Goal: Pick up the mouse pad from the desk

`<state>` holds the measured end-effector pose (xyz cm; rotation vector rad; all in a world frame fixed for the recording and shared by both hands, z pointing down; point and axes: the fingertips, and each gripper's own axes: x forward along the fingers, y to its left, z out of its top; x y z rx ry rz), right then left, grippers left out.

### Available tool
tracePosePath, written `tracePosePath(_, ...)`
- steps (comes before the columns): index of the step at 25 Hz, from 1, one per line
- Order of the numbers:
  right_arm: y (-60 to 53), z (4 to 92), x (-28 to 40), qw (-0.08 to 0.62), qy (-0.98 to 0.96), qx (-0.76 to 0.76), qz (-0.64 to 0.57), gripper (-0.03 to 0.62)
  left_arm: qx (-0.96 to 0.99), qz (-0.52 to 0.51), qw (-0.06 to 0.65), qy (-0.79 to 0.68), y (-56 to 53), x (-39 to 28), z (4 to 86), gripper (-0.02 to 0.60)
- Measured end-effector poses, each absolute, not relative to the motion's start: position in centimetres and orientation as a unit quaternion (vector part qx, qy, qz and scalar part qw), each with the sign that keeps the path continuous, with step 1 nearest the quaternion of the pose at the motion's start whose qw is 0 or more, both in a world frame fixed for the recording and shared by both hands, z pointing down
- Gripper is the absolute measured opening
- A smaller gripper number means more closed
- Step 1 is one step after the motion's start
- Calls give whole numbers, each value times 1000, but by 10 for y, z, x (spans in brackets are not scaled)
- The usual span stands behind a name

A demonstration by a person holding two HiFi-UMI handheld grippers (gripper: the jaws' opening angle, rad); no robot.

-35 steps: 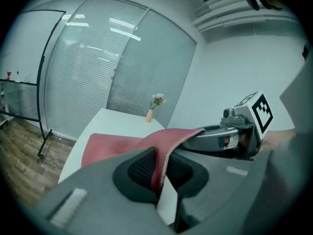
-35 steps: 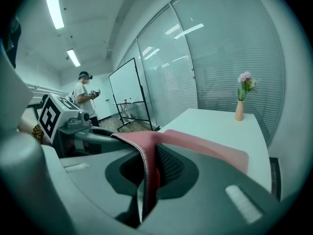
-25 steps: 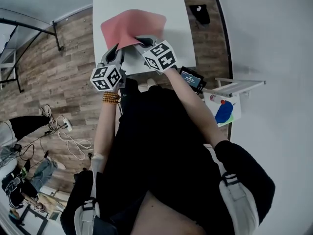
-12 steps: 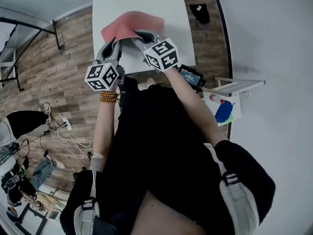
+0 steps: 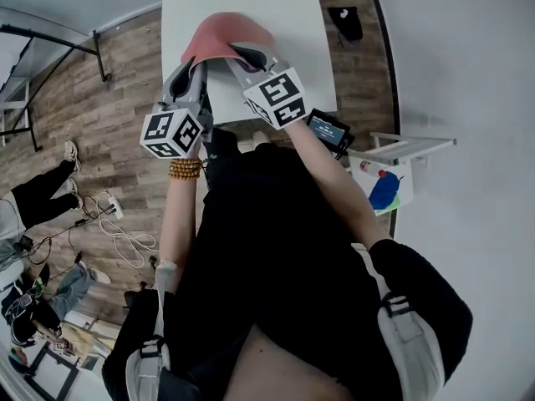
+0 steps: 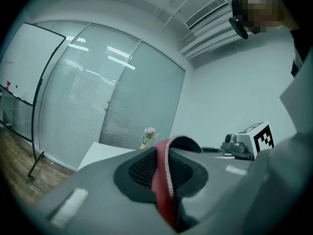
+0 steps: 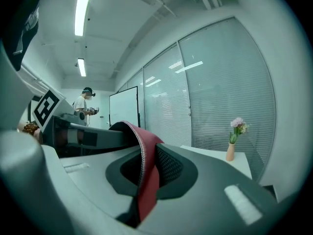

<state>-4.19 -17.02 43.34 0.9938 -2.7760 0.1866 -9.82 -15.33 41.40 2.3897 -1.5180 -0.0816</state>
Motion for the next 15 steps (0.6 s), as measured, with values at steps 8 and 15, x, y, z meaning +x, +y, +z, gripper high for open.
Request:
tracePosePath(8,-161,406,-50,101,-936,337,-7,41,825,-15,83,-559,-145,-106,389,28)
tracePosePath(15,-155,384,-51,97,-927,356,-71,43,808,3,18,-588,-137,-111,374,28)
